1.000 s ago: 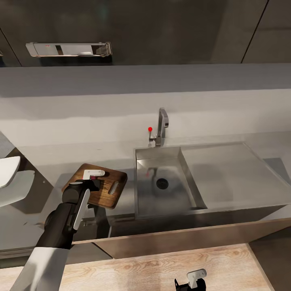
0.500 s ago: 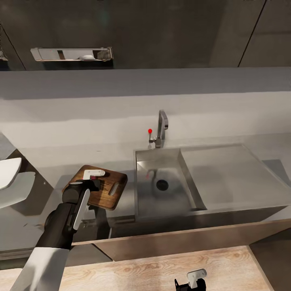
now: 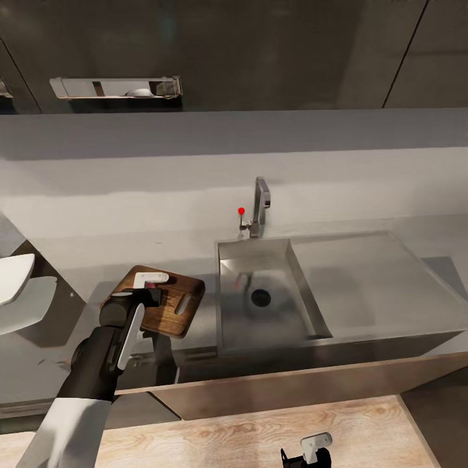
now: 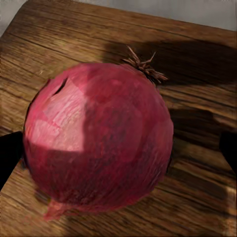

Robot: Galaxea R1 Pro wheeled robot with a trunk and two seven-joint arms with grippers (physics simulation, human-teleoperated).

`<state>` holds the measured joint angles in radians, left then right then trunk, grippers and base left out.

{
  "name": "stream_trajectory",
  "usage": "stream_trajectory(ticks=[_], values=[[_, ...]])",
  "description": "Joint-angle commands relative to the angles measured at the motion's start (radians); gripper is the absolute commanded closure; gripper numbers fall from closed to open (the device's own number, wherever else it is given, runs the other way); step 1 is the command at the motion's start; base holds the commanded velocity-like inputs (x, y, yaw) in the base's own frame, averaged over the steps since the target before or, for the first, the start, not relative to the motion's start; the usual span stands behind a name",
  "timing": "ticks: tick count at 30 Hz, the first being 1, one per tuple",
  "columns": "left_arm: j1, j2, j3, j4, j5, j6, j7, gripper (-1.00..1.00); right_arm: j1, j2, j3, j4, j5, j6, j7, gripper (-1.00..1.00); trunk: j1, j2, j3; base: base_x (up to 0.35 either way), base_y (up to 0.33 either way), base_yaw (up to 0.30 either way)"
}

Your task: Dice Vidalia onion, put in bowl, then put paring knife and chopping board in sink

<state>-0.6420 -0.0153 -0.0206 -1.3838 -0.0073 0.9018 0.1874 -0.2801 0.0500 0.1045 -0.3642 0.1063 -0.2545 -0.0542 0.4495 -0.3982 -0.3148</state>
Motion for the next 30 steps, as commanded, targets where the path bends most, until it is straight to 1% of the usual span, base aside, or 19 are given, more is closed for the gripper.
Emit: stream_trajectory(ticks=[1, 30], values=[[-0.001, 0.000, -0.001, -0.001, 0.000, 0.005, 0.003, -1.00, -0.001, 0.000, 0.001, 0.001, 0.010, -0.002, -0.006, -1.00, 0.001, -0.002, -0.002, 0.000, 0.000, 0.000], [-0.001, 0.000, -0.001, -0.007, -0.003, 0.005, 0.003, -1.00, -0.001, -0.001, 0.002, 0.001, 0.010, -0.002, -0.006, -1.00, 0.001, -0.002, -0.001, 0.000, 0.000, 0.000]])
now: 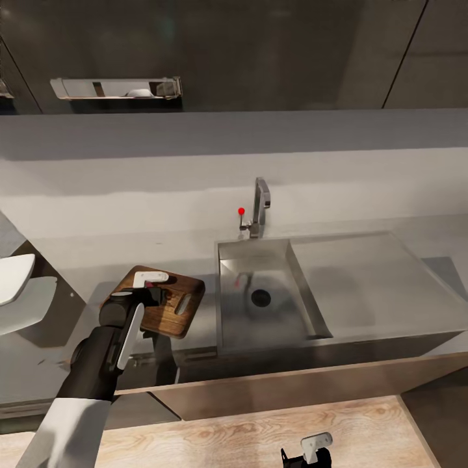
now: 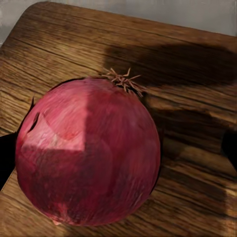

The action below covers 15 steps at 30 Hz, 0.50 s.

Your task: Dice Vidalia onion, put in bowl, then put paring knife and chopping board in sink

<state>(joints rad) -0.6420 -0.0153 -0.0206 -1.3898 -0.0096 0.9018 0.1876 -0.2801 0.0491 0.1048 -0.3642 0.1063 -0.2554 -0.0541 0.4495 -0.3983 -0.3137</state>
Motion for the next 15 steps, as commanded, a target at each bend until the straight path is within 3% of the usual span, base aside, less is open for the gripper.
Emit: stream_trajectory(ticks=[1, 15], values=[[-0.001, 0.000, -0.001, -0.003, -0.001, 0.005, 0.003, -1.00, -0.001, 0.000, 0.001, 0.001, 0.010, -0.002, -0.006, -1.00, 0.001, -0.002, -0.001, 0.000, 0.000, 0.000], [-0.001, 0.000, -0.001, -0.012, -0.001, 0.005, 0.003, -1.00, -0.001, 0.000, 0.002, 0.001, 0.010, -0.002, -0.006, -1.00, 0.001, -0.002, 0.021, 0.000, 0.000, 0.000]])
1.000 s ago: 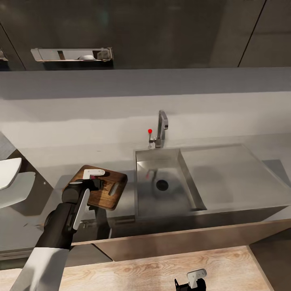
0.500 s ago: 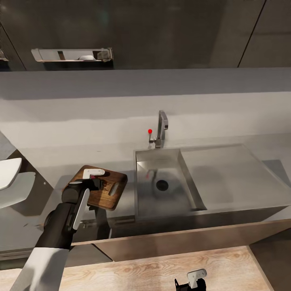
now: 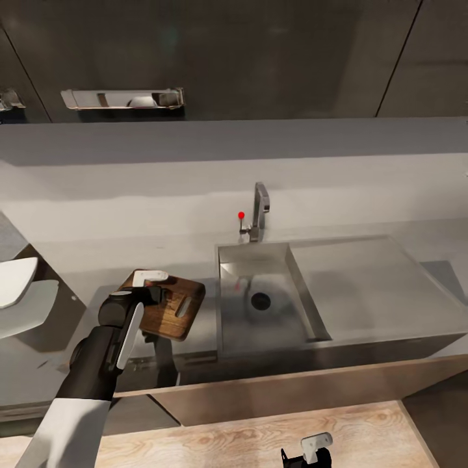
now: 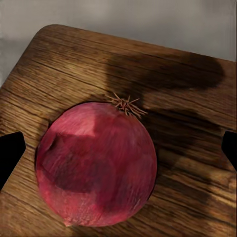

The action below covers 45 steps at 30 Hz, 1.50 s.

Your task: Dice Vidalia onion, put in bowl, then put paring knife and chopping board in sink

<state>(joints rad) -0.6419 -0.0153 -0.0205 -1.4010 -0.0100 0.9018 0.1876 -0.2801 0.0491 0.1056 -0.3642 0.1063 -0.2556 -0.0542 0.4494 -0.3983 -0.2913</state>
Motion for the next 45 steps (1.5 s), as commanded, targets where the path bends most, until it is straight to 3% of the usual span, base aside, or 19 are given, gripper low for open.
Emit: stream_trajectory(ticks=[1, 7, 20, 45], values=[[-0.001, 0.000, 0.000, -0.002, -0.001, 0.005, 0.003, -1.00, -0.001, 0.000, 0.001, 0.001, 0.010, -0.002, -0.006, -1.00, 0.001, -0.002, 0.000, 0.000, 0.000, 0.000], [-0.001, 0.000, -0.001, -0.020, 0.000, 0.005, 0.003, -1.00, -0.001, 0.000, 0.001, 0.001, 0.010, -0.002, -0.006, -1.00, 0.001, -0.002, 0.010, -0.051, 0.000, 0.000], [-0.001, 0.000, -0.001, -0.024, -0.001, 0.005, 0.004, -1.00, -0.001, 0.000, 0.001, 0.001, 0.010, -0.002, -0.006, -1.00, 0.001, -0.002, 0.028, -0.321, 0.000, 0.000], [-0.001, 0.000, -0.001, -0.024, 0.001, 0.005, 0.004, -1.00, -0.001, 0.000, 0.000, 0.001, 0.010, -0.002, -0.006, -1.00, 0.001, -0.002, 0.029, -0.343, 0.000, 0.000]])
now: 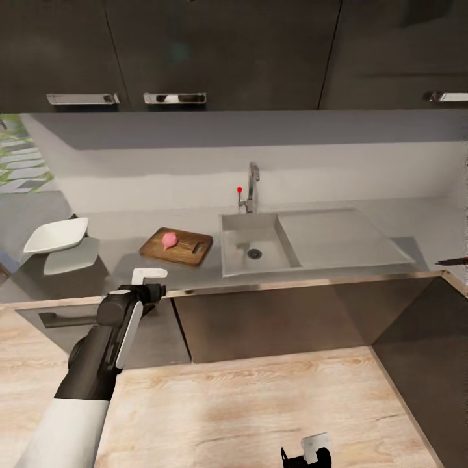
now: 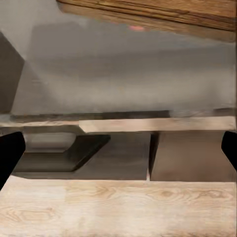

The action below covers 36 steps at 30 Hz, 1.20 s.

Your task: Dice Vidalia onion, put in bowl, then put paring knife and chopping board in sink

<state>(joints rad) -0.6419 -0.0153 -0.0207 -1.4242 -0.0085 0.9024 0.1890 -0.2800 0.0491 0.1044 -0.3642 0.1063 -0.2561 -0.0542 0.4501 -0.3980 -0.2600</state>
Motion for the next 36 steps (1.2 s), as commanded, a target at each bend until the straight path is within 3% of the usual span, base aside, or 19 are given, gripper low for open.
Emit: stream_trajectory(ticks=[1, 12, 20, 24, 26, 30, 32, 34, 36], values=[[-0.001, 0.000, -0.001, -0.001, -0.001, 0.005, 0.003, -1.00, -0.001, 0.000, 0.001, 0.001, 0.010, -0.002, -0.006, -1.00, 0.000, -0.002, -0.002, -0.343, 0.000, 0.000], [0.004, 0.000, -0.001, -0.011, 0.001, 0.005, 0.003, -1.00, -0.001, 0.000, 0.002, 0.001, 0.010, -0.002, -0.006, -1.00, 0.000, -0.002, -0.002, -0.231, 0.000, 0.000], [0.109, -0.001, -0.001, -0.096, 0.004, -0.002, 0.002, -1.00, -0.001, 0.000, 0.002, 0.001, 0.011, -0.002, -0.004, -1.00, 0.000, -0.002, -0.002, -0.014, 0.000, 0.000], [0.194, -0.002, -0.002, -0.118, 0.004, -0.016, -0.001, -1.00, -0.001, -0.001, 0.001, 0.001, 0.011, -0.002, -0.003, -1.00, 0.000, -0.002, -0.002, -0.001, 0.000, 0.000], [0.252, -0.002, -0.005, -0.121, 0.004, -0.065, -0.002, -1.00, -0.001, -0.001, 0.001, 0.001, 0.011, -0.002, -0.003, -1.00, 0.000, -0.002, -0.002, 0.000, 0.000, 0.000], [0.395, -0.002, -0.013, -0.123, 0.004, -0.283, -0.001, -1.00, -0.001, -0.002, 0.001, 0.001, 0.012, -0.004, -0.003, -1.00, 0.000, -0.002, -0.002, 0.000, 0.000, 0.000], [0.450, -0.002, -0.016, -0.123, 0.005, -0.354, -0.001, -1.00, -0.001, -0.002, 0.001, 0.001, 0.011, -0.004, -0.003, -1.00, 0.000, -0.002, -0.002, 0.000, 0.000, 0.000], [0.550, -0.002, -0.043, -0.124, 0.004, -0.475, -0.001, -1.00, -0.001, -0.002, 0.001, 0.001, 0.011, -0.005, -0.003, -1.00, 0.000, -0.002, -0.002, 0.000, 0.000, 0.000], [0.610, -0.001, -0.072, -0.123, 0.002, -0.558, 0.000, -1.00, -0.001, -0.001, 0.001, 0.000, 0.011, -0.006, -0.003, -1.00, 0.000, -0.002, -0.002, 0.000, 0.000, 0.000]])
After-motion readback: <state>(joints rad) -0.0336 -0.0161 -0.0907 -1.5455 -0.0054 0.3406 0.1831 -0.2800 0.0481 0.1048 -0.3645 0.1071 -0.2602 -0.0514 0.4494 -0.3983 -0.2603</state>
